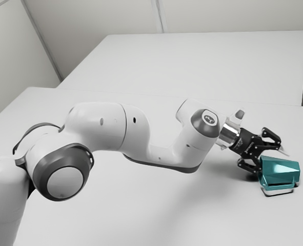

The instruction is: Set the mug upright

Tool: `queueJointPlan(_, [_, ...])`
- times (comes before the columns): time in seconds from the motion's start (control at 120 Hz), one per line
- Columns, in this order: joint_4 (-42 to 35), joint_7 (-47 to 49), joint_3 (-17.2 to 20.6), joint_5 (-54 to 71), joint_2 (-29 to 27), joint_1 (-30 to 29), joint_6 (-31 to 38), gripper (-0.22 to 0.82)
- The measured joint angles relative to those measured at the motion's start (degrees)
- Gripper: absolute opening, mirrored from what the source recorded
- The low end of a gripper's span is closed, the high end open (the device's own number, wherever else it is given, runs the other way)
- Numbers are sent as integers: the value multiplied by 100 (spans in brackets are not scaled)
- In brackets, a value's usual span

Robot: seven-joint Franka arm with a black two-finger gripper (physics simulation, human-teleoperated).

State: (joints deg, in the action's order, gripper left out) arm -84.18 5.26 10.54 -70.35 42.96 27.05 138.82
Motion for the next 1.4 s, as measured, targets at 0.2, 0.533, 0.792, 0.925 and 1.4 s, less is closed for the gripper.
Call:
queueJointPlan(0.2, [11,14,-178,38,-28,1,-1,0])
queueJointPlan(0.533, [155,115,-205,248,-27,12,10,-13])
queueJointPlan(0.792, [272,233,-211,631,-97,39,6,-17])
queueJointPlan(0.925, [6,463,-404,1597,-814,41,-54,-17])
queueJointPlan(1.4, [-2038,1686,-1347,6585,-3277,-228,-1667,-17])
